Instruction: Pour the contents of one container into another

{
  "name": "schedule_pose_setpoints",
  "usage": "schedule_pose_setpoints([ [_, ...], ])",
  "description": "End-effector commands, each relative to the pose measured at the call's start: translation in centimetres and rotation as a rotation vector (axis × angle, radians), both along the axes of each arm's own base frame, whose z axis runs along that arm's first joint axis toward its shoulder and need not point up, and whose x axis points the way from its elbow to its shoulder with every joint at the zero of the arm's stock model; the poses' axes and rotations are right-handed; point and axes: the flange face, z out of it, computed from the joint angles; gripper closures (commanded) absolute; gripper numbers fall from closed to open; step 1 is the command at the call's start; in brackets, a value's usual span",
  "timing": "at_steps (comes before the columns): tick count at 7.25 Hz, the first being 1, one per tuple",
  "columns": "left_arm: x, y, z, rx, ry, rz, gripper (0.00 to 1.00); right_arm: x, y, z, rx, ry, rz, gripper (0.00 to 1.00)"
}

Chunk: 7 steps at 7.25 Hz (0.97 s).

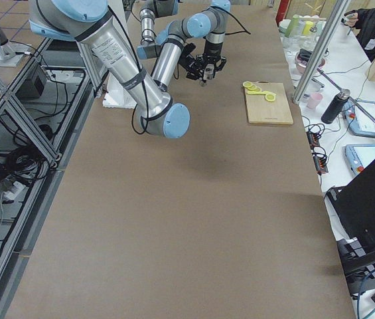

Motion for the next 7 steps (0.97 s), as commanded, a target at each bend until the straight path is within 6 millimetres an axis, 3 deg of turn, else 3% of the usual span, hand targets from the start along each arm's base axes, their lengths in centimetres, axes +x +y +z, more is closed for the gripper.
schedule_pose_setpoints([
  [1, 0.0, 0.0, 0.0, 0.0, 0.0, 0.0, 1.0, 1.0, -0.3, 0.2, 0.0, 0.027, -0.013, 1.0],
  [4, 0.0, 0.0, 0.0, 0.001, -0.003, 0.0, 1.0, 1.0, -0.3, -0.1, -0.01, 0.047, -0.017, 1.0],
  [7, 0.0, 0.0, 0.0, 0.001, -0.003, 0.0, 1.0, -0.3, 0.5, -0.6, -0.006, 0.068, -0.036, 1.0],
])
